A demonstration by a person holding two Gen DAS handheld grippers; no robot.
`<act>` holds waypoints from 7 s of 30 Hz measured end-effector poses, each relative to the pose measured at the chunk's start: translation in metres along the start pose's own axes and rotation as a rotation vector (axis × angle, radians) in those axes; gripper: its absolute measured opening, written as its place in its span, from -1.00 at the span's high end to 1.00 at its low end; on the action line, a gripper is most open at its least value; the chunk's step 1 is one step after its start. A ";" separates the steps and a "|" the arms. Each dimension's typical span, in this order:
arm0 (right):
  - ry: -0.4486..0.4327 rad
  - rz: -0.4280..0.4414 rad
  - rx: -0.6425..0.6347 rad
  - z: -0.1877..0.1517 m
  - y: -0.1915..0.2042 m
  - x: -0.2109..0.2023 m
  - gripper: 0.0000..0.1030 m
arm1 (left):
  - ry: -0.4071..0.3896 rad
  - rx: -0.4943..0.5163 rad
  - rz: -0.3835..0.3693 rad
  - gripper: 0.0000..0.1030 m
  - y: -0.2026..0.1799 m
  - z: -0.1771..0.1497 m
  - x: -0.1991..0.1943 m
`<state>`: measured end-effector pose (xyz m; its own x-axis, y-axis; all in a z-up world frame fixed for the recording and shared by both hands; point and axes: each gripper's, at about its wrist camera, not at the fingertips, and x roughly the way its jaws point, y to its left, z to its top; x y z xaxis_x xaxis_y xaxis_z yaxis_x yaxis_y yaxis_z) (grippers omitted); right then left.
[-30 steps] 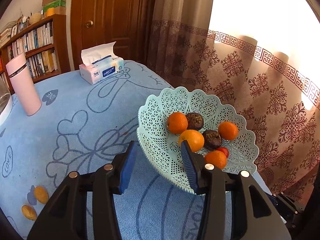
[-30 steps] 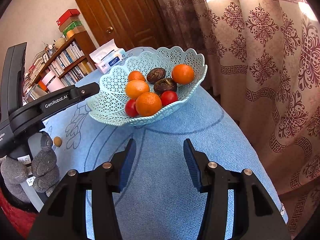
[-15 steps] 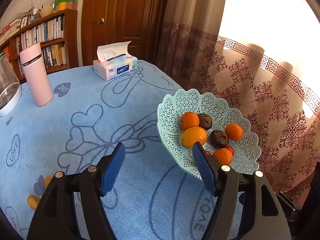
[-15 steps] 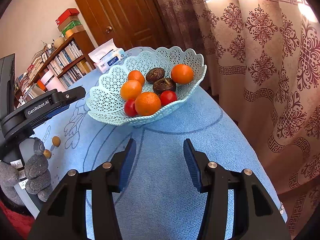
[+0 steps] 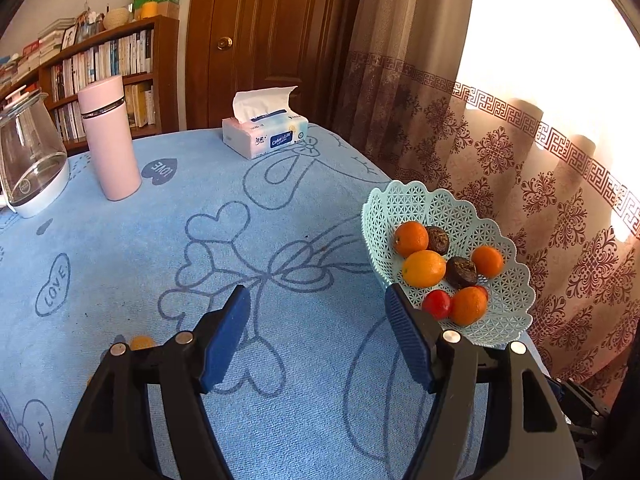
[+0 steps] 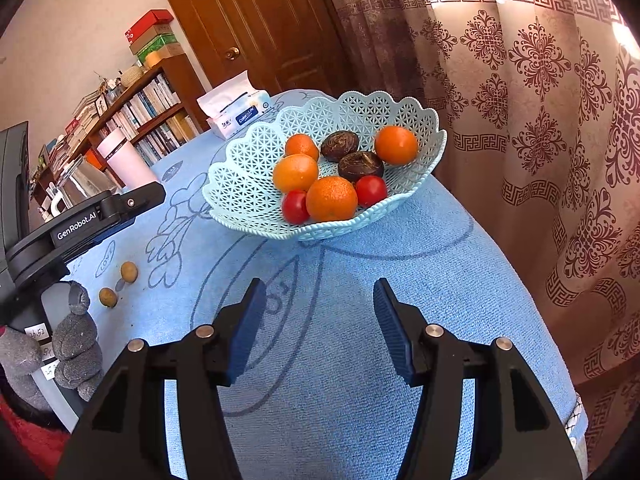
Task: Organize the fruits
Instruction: 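Withdraw both open tools from the basket toward the small tan fruits, then grasp a small tan fruit with the left tool, then grasp the other small tan fruit with the right tool while the left tool holds its fruit, then carry the tan fruit into the basket and open the right tool, then carry the tan fruit into the basket and open the left tool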
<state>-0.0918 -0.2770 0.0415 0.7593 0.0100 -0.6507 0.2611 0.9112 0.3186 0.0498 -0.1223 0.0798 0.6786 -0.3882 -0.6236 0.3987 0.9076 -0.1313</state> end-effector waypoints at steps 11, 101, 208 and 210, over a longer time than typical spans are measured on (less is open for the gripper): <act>0.018 0.029 -0.044 -0.004 0.026 0.002 -0.12 | -0.022 -0.056 0.056 -0.35 0.044 -0.011 -0.025; 0.235 0.181 -0.568 0.000 0.258 0.154 0.51 | -0.024 -0.392 0.308 0.48 0.180 -0.070 -0.044; 0.018 0.069 0.100 -0.007 -0.021 0.007 0.10 | 0.004 -0.022 -0.017 0.48 -0.012 0.010 -0.007; 0.019 0.073 0.103 -0.007 -0.021 0.007 0.10 | 0.021 0.008 -0.060 0.48 -0.029 0.014 -0.002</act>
<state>-0.0959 -0.2931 0.0252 0.7670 0.0832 -0.6362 0.2665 0.8607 0.4338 0.0458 -0.1498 0.0950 0.6402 -0.4382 -0.6310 0.4431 0.8816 -0.1627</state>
